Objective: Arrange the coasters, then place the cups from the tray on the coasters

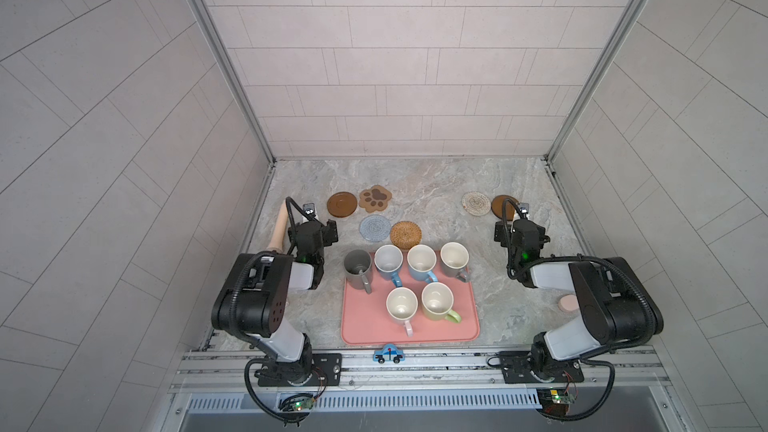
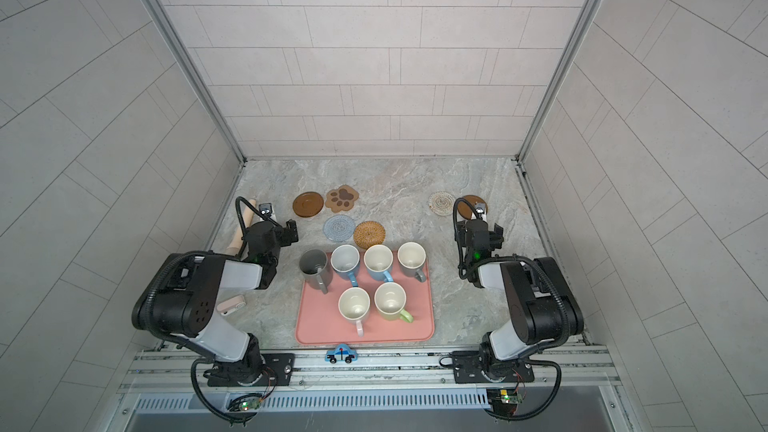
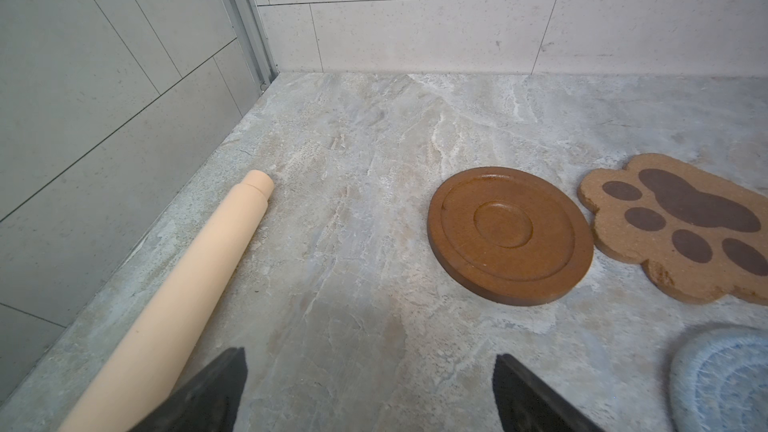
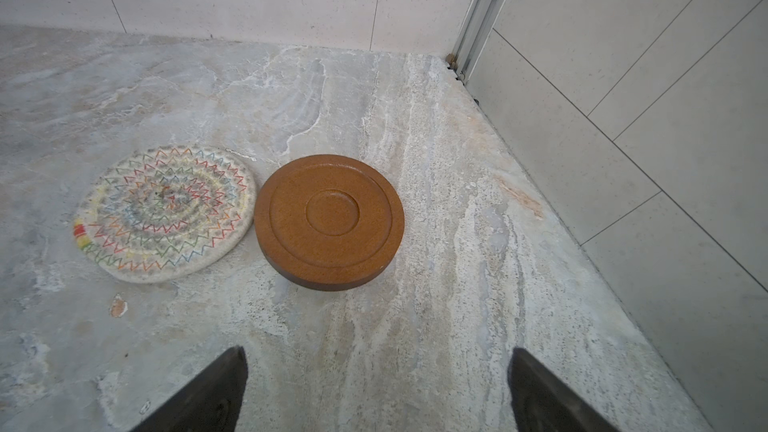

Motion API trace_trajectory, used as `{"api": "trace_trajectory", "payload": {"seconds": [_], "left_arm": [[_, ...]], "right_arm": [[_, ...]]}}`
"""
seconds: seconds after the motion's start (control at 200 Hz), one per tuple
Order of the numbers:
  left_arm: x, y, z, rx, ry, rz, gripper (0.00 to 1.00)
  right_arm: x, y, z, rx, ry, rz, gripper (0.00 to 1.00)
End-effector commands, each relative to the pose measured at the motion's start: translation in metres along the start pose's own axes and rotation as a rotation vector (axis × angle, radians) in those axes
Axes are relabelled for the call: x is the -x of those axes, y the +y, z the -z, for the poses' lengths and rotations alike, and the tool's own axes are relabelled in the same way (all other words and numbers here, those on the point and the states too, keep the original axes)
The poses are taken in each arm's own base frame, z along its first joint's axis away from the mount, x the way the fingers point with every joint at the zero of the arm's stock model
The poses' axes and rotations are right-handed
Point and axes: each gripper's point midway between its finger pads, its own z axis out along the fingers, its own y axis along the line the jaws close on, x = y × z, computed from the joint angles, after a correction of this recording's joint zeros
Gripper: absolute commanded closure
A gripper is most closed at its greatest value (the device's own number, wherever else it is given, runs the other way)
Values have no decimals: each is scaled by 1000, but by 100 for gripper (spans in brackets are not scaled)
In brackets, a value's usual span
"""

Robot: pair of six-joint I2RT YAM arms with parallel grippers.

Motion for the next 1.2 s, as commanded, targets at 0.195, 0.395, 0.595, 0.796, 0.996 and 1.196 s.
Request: {"api": "trace_trajectory", "payload": {"seconds": [0.195, 0.395, 0.595, 0.796, 0.996, 1.196], "left_arm": [[6, 5, 0, 19, -24, 7, 0], [5, 5, 0, 19, -23, 6, 0], [8, 5, 3, 17, -37, 10, 0], [49, 10, 28, 13, 22, 24, 0], [97, -23, 60, -135, 166, 21, 0], [97, -68, 74, -245, 350, -31, 0]], "right_arm": [[5, -1, 1, -4, -14, 1, 1], [5, -1, 1, -5, -13, 2, 0], [8, -2, 3, -4, -28, -1, 0], [56, -4, 13, -24, 96, 105, 0], [106, -1, 57, 30, 63, 79, 0], [121, 6, 91, 151, 212, 50, 0]]}}
